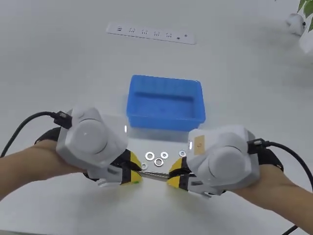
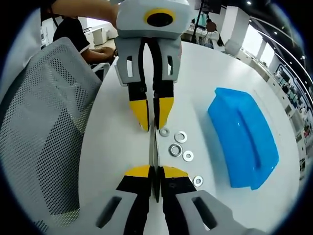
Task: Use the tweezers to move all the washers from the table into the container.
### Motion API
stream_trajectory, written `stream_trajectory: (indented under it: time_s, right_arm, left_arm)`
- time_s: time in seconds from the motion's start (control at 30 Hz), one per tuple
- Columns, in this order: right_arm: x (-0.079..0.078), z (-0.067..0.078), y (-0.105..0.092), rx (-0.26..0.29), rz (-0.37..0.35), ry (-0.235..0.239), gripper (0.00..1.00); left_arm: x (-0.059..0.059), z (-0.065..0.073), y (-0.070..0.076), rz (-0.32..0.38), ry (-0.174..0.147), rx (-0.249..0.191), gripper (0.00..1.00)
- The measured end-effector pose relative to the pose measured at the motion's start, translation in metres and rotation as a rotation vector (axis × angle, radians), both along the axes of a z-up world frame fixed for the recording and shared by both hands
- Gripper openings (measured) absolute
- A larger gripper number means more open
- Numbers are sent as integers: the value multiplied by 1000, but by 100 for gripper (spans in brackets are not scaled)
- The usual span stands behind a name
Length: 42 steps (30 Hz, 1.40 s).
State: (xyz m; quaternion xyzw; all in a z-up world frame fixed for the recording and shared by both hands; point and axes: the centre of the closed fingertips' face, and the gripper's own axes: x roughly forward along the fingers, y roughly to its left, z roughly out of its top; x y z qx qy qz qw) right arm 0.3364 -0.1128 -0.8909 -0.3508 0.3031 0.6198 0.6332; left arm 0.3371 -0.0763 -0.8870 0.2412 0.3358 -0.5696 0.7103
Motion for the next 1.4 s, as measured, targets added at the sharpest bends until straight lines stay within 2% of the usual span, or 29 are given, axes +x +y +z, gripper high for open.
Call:
stream_trajectory:
  time_s: [0.1,0.3,0.37,0.43,0.57,0.7,0.73,0.8,1.0,1.1,1.13,1.2,1.3,1.4]
  right_arm:
    - [1,0,1,7,-6,-3,8]
    - [0,3,2,27,-17,-6,8]
    - [-1,5,4,40,-14,-13,8]
    - [-2,7,5,45,-2,-18,8]
    - [-7,10,7,59,22,-31,8]
    - [-5,17,8,95,8,-48,8]
    - [-5,18,8,102,8,-51,8]
    - [-5,20,8,115,6,-60,8]
    - [-6,24,11,143,19,-88,8]
    - [-6,26,12,174,12,-98,7]
    - [-5,28,13,190,1,-96,7]
    - [-4,30,14,226,-21,-90,7]
    - [-3,31,13,257,-36,-79,7]
    - [-2,32,11,302,-62,-63,7]
  left_arm:
    - [2,0,1,-2,-23,13,7]
    - [2,0,2,-12,-29,16,7]
    - [0,0,4,-34,-45,29,7]
    - [-4,0,5,-46,-39,35,6]
    - [-9,9,8,-73,-53,33,6]
    - [-7,27,9,-62,-74,-3,6]
    - [-7,33,9,-56,-66,-20,6]
    - [-6,43,7,-52,-73,-39,6]
    - [-9,60,0,-82,-93,-48,6]
    - [-9,73,-7,-70,-97,-92,5]
    - [-9,76,-8,-68,-93,-100,5]
    - [-8,82,-12,-66,-102,-116,5]
    - [-7,82,-14,-63,-100,-122,5]
    - [-5,86,-21,-48,-97,-151,5]
